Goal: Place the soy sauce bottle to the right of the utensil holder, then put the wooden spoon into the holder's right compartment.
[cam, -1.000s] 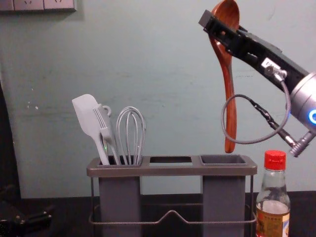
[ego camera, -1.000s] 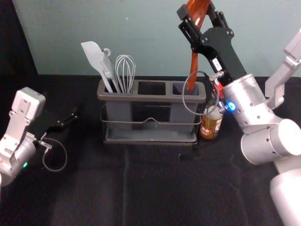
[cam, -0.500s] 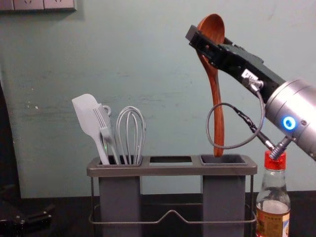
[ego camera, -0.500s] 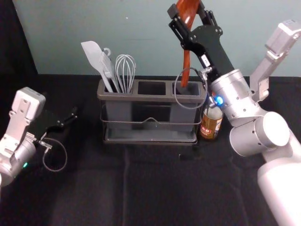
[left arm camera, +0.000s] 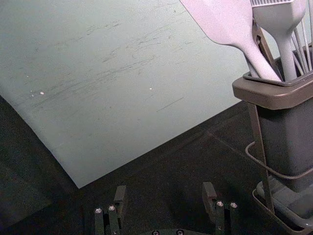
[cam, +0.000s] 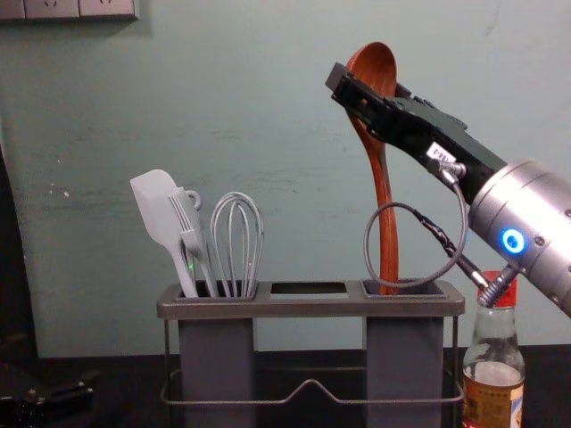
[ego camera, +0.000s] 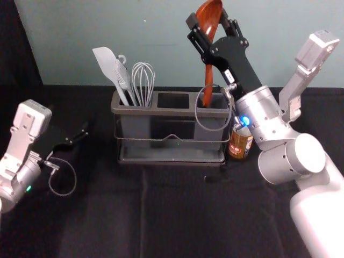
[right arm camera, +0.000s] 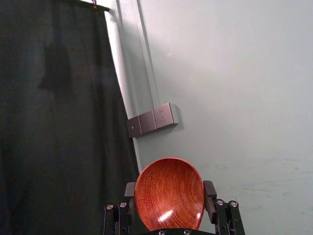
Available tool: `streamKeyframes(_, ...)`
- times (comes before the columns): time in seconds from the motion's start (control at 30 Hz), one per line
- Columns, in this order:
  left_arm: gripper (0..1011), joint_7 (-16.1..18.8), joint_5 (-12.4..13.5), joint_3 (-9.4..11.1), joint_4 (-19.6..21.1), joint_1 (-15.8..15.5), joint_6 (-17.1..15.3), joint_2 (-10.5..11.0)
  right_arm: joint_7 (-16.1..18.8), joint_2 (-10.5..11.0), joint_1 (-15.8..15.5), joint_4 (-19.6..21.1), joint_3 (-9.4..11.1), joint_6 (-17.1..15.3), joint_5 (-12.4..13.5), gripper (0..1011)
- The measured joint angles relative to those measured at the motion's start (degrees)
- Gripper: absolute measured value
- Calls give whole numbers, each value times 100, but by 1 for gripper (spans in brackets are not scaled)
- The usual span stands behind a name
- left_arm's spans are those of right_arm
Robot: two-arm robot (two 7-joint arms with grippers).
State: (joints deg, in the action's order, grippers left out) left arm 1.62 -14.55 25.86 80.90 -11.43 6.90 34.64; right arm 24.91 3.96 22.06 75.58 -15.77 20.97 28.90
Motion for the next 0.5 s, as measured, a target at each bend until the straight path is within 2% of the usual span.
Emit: streamKeyframes(0.5, 1000, 0, 0, 0, 0, 0, 0, 0, -1, 47, -308, 207, 39, 60, -28, 840)
